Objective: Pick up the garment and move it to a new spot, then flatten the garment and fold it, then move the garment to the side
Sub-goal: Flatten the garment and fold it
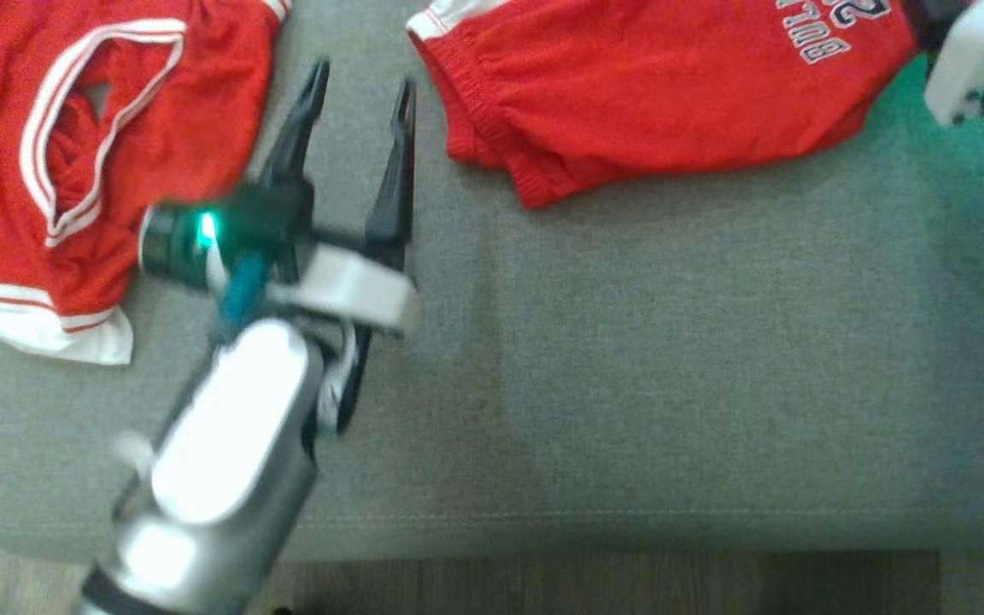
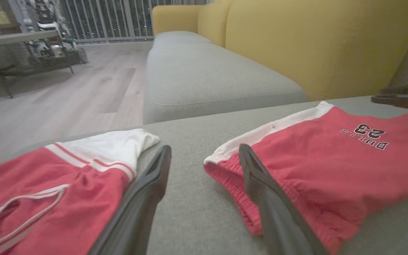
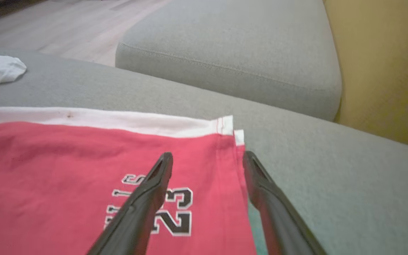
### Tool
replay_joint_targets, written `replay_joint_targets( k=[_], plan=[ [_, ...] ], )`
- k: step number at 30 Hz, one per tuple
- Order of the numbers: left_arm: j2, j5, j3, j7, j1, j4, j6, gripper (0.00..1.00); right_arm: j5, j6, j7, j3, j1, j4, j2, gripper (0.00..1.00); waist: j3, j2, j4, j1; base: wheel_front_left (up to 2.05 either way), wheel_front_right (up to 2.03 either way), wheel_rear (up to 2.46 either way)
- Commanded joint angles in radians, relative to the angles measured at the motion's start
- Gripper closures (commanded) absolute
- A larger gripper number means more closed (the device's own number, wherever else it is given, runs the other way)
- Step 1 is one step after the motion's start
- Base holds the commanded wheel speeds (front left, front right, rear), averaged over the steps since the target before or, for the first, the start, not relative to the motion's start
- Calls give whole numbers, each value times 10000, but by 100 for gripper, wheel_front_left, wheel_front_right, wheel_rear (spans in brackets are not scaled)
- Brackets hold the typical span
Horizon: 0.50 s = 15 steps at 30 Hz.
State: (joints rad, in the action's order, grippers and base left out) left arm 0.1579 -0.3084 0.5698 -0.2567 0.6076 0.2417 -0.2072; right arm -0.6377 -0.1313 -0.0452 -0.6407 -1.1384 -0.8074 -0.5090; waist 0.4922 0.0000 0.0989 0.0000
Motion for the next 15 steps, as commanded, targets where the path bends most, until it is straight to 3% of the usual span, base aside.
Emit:
replay_joint_targets(
  k=[1, 7, 15],
  plan=[
    [201, 375, -458, -49, -471, -752, -414, 0, 64, 6, -71, 201, 168, -158, 62, 0, -352, 0, 94, 0, 0, 0, 0],
    [-337, 1122, -734, -50, -1992, -2043, -1046, 0, 397, 6, 84, 909, 131, -2139, 537, 0, -645, 0, 558, 0, 0, 0, 0],
    [-845, 1414, -728, -50, -3287, -2695, -1011, 0, 1034, 6, 213, 1606, -527, -4485, 753, 0, -684, 0, 1317, 0, 0, 0, 0]
  ],
)
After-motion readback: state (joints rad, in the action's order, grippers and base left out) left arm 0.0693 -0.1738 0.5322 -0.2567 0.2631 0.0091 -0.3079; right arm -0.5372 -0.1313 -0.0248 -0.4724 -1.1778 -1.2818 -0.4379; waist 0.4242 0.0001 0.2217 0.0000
